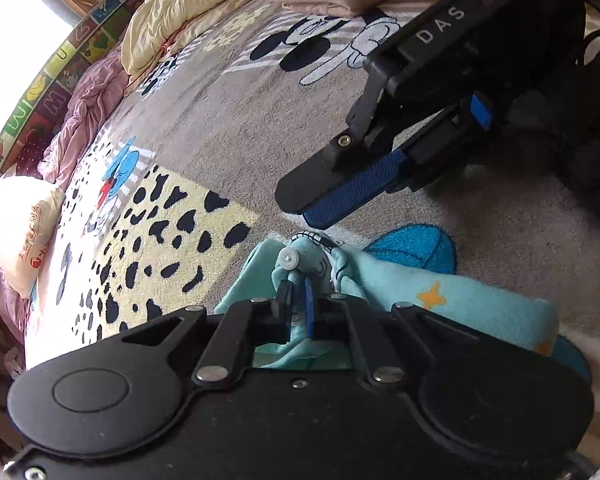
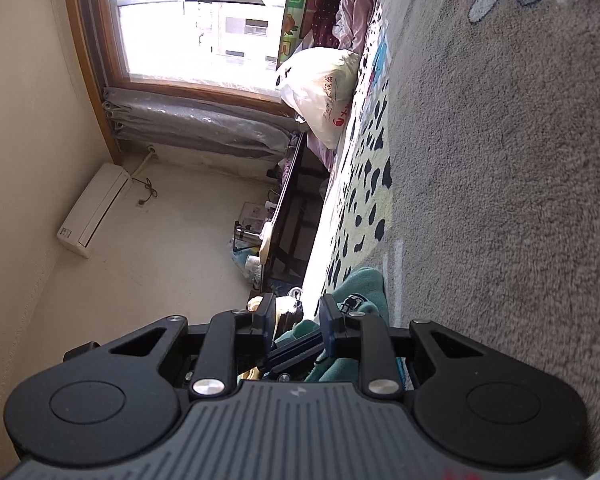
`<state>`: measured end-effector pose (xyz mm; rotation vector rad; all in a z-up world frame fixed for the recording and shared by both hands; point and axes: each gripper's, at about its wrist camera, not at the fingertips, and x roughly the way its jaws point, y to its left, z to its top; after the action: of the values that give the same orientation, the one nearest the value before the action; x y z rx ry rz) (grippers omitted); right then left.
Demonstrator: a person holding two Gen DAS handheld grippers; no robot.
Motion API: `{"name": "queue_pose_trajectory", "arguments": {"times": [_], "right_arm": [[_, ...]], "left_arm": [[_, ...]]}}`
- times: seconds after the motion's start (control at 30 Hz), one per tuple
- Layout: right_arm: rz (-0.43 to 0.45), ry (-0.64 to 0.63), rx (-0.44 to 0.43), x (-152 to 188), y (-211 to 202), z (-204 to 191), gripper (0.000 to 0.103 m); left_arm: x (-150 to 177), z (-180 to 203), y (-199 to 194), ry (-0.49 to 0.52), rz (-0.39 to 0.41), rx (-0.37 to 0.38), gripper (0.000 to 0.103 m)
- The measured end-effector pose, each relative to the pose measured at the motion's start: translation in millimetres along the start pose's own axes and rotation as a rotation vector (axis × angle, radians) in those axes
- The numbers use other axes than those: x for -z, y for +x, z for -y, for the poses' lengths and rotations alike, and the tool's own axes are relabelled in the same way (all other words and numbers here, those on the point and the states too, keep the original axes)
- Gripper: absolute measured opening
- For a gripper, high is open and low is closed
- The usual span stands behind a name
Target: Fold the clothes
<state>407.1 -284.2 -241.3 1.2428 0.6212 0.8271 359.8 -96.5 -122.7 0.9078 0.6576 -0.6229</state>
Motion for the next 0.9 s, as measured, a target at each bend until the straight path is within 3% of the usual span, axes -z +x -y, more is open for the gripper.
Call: {"name": "queue_pose_trajectory", "arguments": {"times": [0.03, 0.17, 0.27, 0.33, 0.4, 0.47, 0.5, 0.53, 0.6, 0.67, 0.7, 0.73, 0.8, 0.9], "right_arm": [[-0.003, -0.004, 0.001, 0.1, 0.0, -0.3, 0.026], [-0.002, 0.008, -0.002, -0.7, -0.5, 0.9, 0.026], [0.002, 0.015, 0.002, -0.8, -0.8, 1.5, 0.026], [0.002, 0.013, 0.004, -0.6, -0.4, 1.2, 0.026], [0.006, 0.016, -0.001, -0.9, -0.6, 1.4, 0.026], [0.009, 0.019, -0.006, -1.0, -1.2, 1.5, 0.027], [0.009, 0.018, -0.008, -0.9, -1.6, 1.4, 0.027], [0.009, 0.013, -0.007, -0.7, -2.1, 1.0, 0.027], [0.000, -0.003, 0.003, -0.3, 0.1, -1.1, 0.027], [-0.012, -0.021, 0.015, 0.3, 2.8, -3.6, 0.027], [-0.015, -0.028, 0.019, 0.7, 3.7, -4.7, 0.027], [-0.016, -0.032, 0.022, 0.9, 4.3, -5.5, 0.027], [-0.010, -0.025, 0.020, 0.2, 3.3, -4.9, 0.027], [-0.008, -0.025, 0.022, -0.3, 3.6, -5.4, 0.027]], "left_arm": [[2.1, -1.5, -0.5, -0.005, 0.003, -0.002, 0.001], [12.2, -35.9, -29.8, -0.225, 0.065, 0.044, 0.008], [19.7, -51.4, -52.1, -0.378, 0.140, 0.099, 0.021], [25.1, -57.4, -61.4, -0.459, 0.196, 0.150, 0.048], [27.5, -57.6, -58.4, -0.490, 0.214, 0.168, 0.053], [25.6, -55.3, -50.8, -0.490, 0.203, 0.163, 0.053], [23.9, -54.4, -46.8, -0.482, 0.194, 0.150, 0.042], [22.3, -53.5, -42.8, -0.475, 0.186, 0.137, 0.004], [18.9, -51.7, -34.8, -0.459, 0.169, 0.111, 0.004], [17.5, -77.7, -28.3, -0.565, 0.192, 0.136, 0.004], [17.3, -91.1, -18.6, -0.619, 0.166, 0.168, 0.004], [17.7, -99.5, -8.1, -0.657, 0.132, 0.197, 0.011], [24.3, -114.6, 6.9, -0.769, 0.058, 0.057, 0.018], [41.3, -126.0, -13.4, -0.870, 0.144, -0.014, 0.018]]}}
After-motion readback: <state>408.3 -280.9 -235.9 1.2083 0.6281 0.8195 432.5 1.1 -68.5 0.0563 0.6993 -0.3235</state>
